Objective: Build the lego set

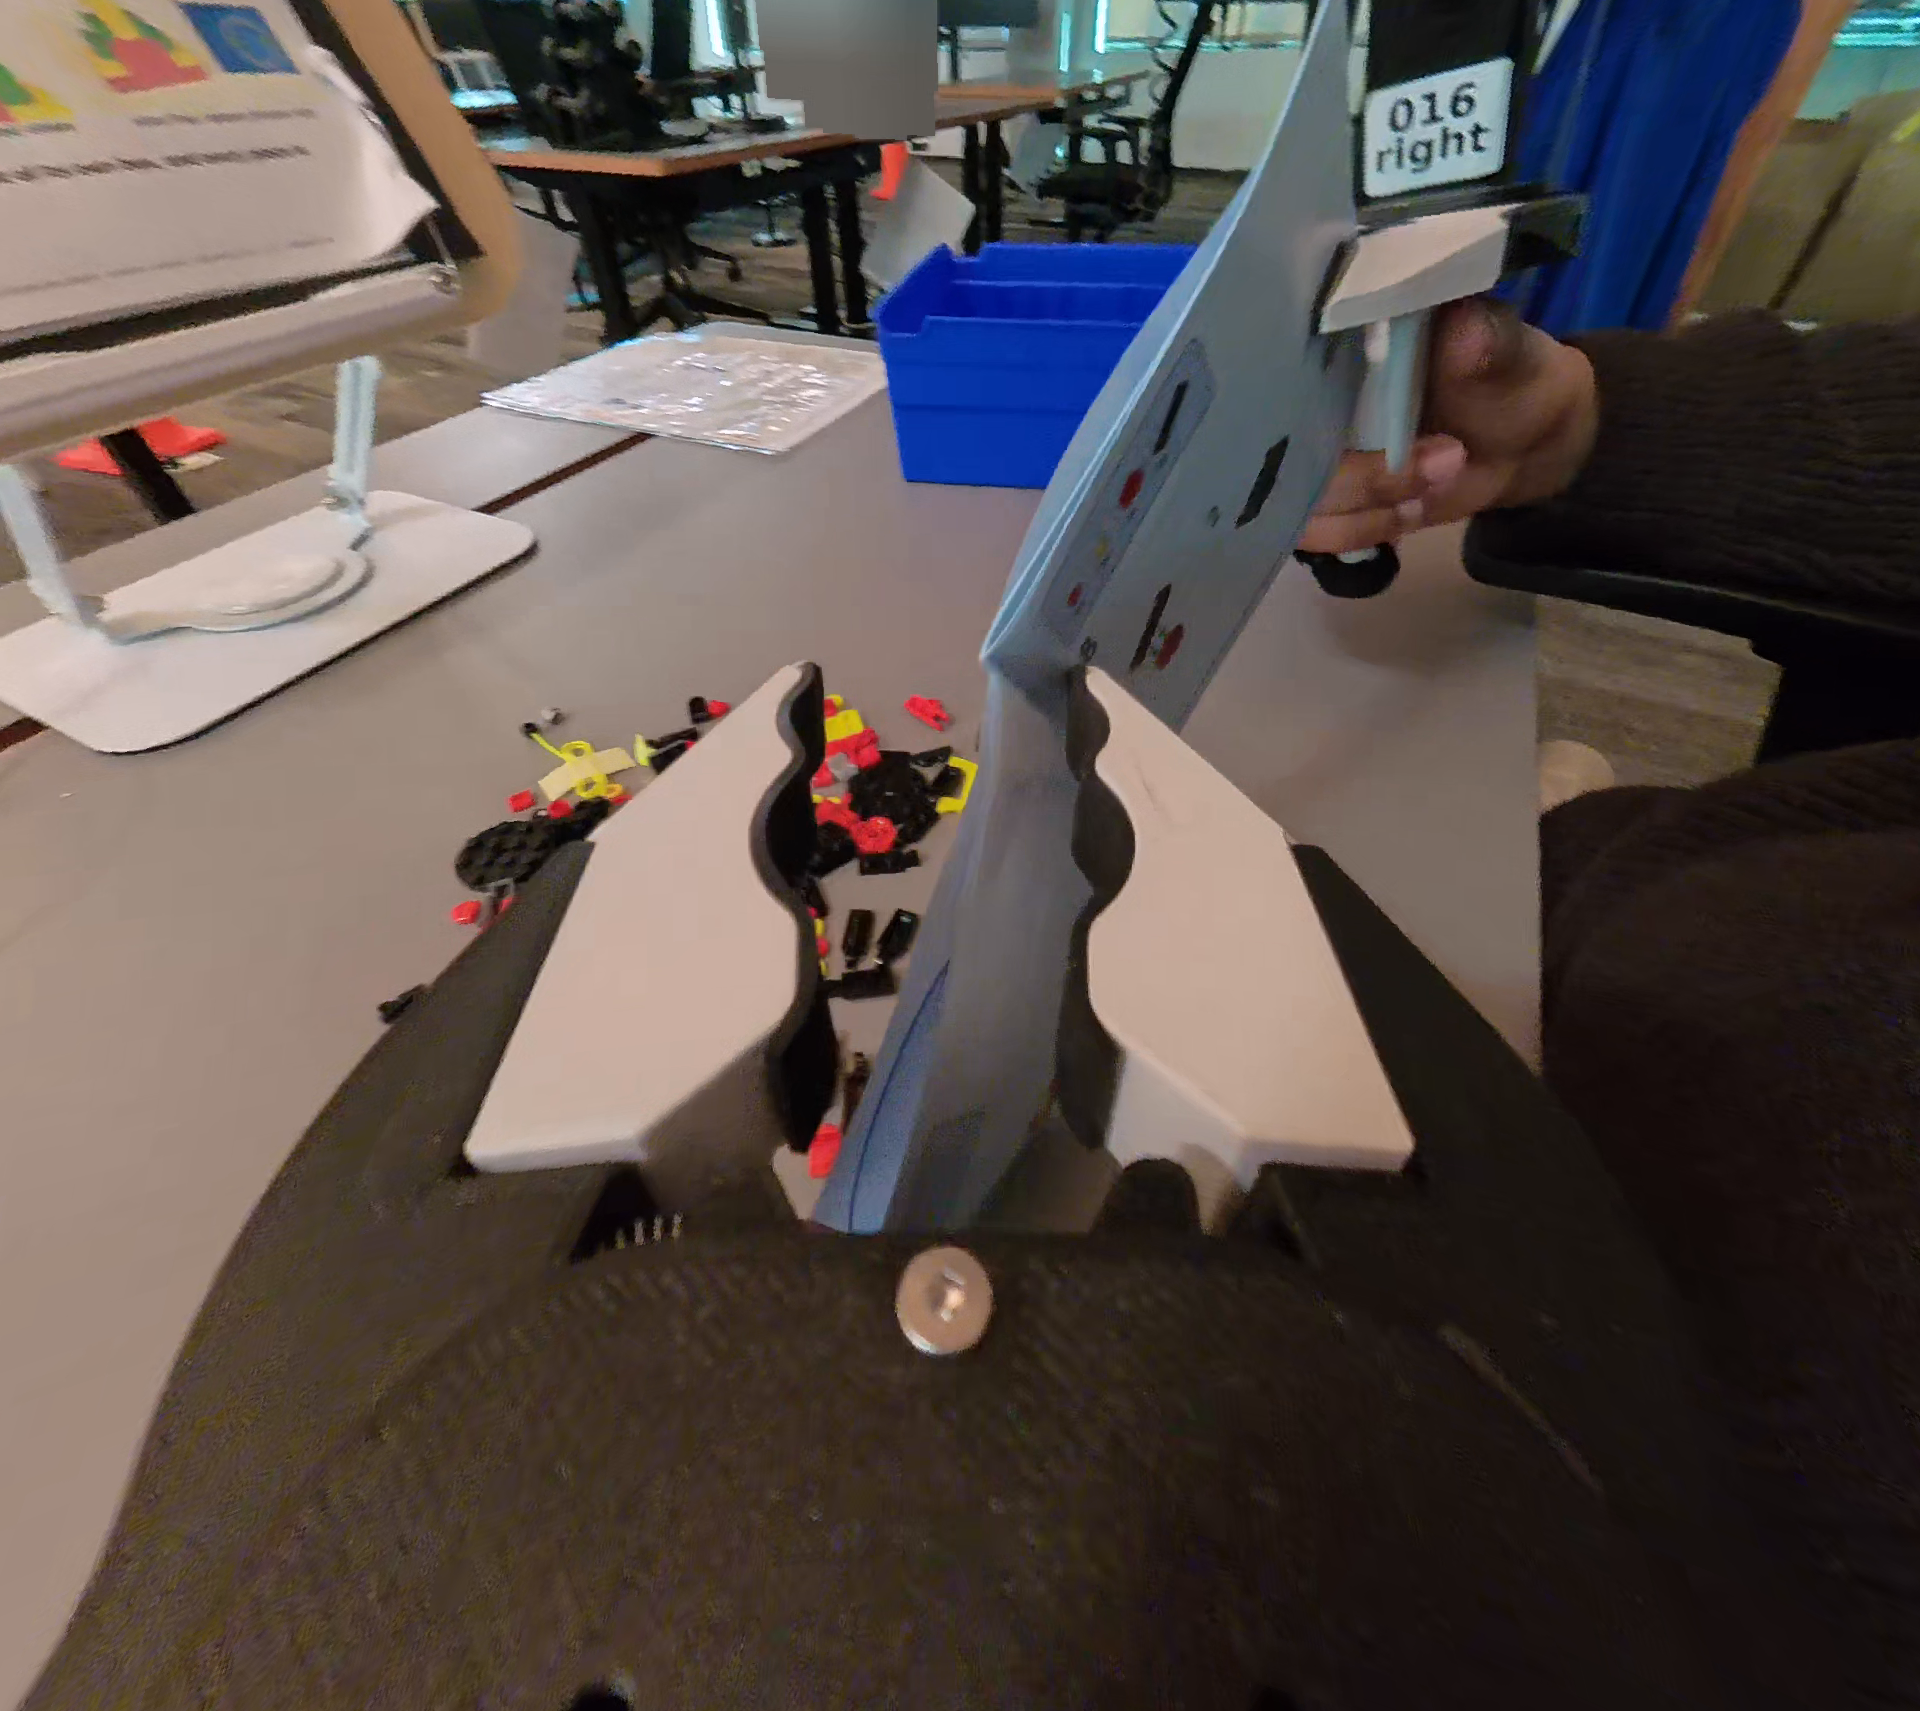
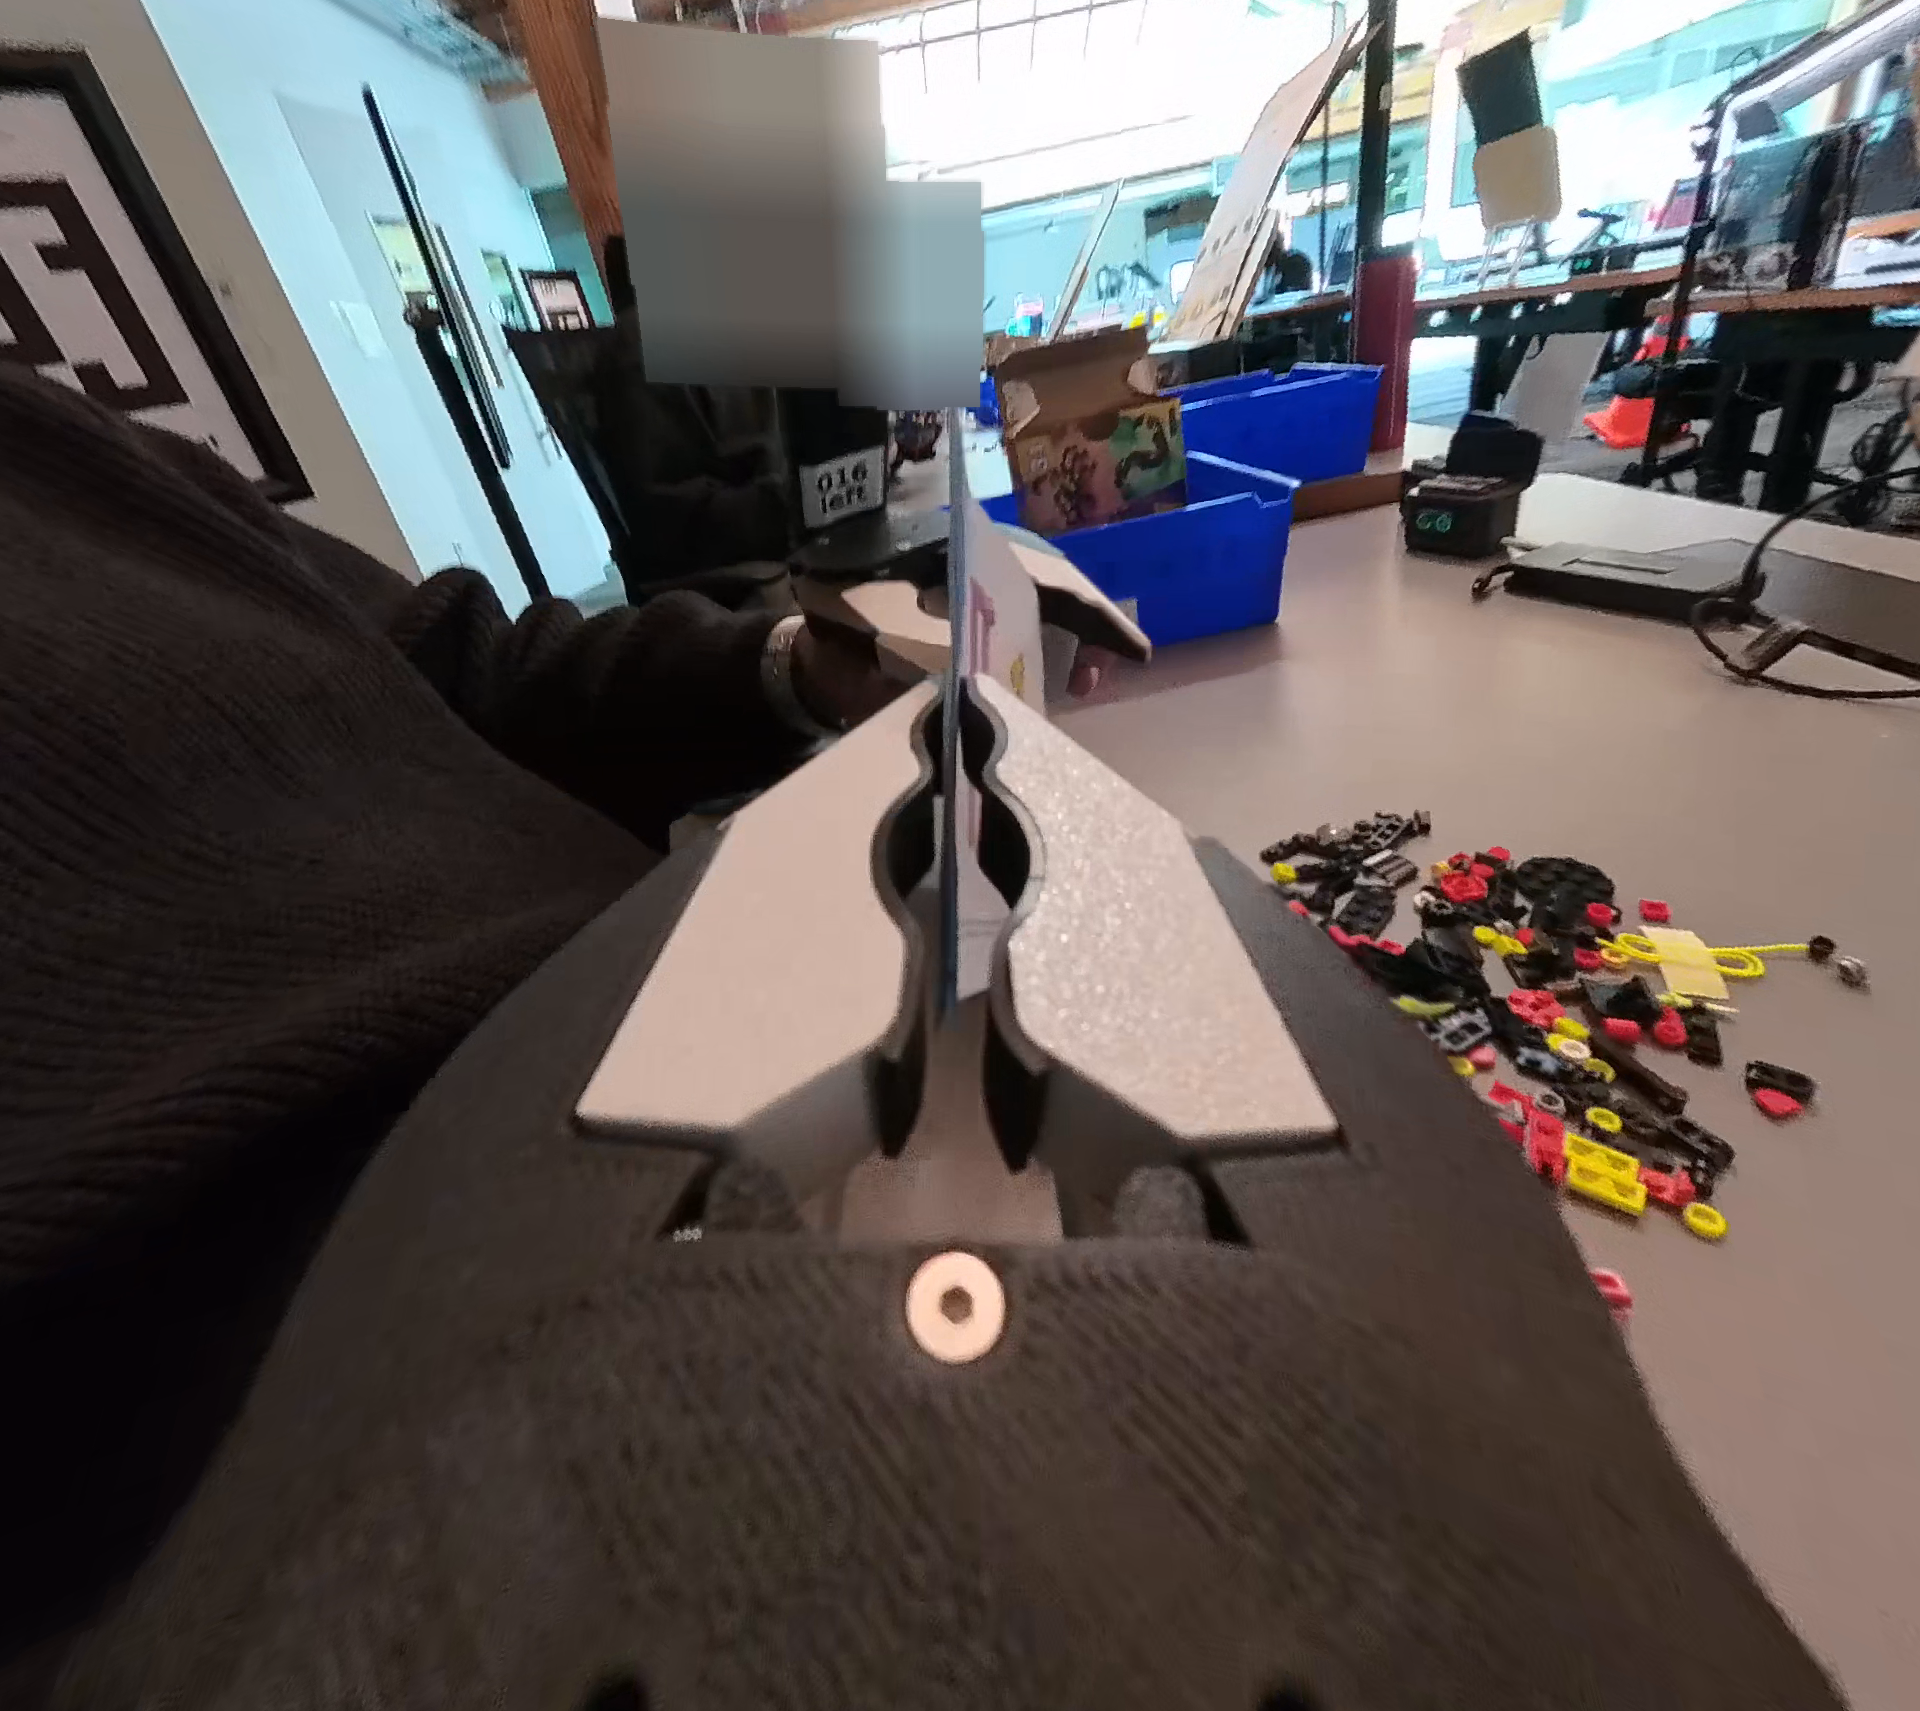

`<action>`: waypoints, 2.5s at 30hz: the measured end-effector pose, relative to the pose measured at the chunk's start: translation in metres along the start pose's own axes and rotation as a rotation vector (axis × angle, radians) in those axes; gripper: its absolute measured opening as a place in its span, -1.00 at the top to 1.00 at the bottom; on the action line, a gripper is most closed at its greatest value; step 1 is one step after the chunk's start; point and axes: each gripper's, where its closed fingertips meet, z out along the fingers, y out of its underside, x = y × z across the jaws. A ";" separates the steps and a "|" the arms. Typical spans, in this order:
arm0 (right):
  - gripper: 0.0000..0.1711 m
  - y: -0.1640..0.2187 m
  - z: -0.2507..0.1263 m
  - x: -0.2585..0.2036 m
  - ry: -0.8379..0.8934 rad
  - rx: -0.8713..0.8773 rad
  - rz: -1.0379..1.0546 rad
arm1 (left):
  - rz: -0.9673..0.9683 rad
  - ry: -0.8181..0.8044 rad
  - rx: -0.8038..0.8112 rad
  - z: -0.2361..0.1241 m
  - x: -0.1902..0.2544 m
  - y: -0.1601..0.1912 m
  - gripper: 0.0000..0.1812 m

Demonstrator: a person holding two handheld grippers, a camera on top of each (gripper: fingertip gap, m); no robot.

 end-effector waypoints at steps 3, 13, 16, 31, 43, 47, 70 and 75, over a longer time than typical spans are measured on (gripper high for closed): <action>1.00 -0.012 -0.005 0.004 0.010 0.070 0.035 | -0.002 -0.054 0.031 -0.003 -0.012 -0.003 0.38; 1.00 -0.024 -0.021 0.021 0.111 0.167 0.018 | -0.120 -0.202 0.033 -0.021 -0.064 0.024 0.46; 1.00 -0.025 -0.024 0.023 0.118 0.184 0.024 | -0.175 -0.247 0.123 -0.030 -0.074 0.010 0.51; 1.00 -0.024 -0.028 0.022 0.077 0.205 0.041 | -0.332 -0.357 0.042 -0.029 -0.130 0.041 0.52; 1.00 -0.025 -0.031 0.027 0.098 0.225 0.033 | -0.351 -0.430 0.092 -0.041 -0.146 0.038 0.54; 1.00 -0.024 -0.030 0.026 0.094 0.223 0.038 | -0.402 -0.422 0.138 -0.046 -0.151 0.033 0.54; 1.00 -0.016 -0.023 0.025 0.108 0.161 -0.042 | -0.389 -0.475 0.152 -0.058 -0.165 0.030 0.54; 1.00 -0.014 -0.020 0.025 0.114 0.151 -0.040 | -0.382 -0.466 0.140 -0.055 -0.162 0.031 0.54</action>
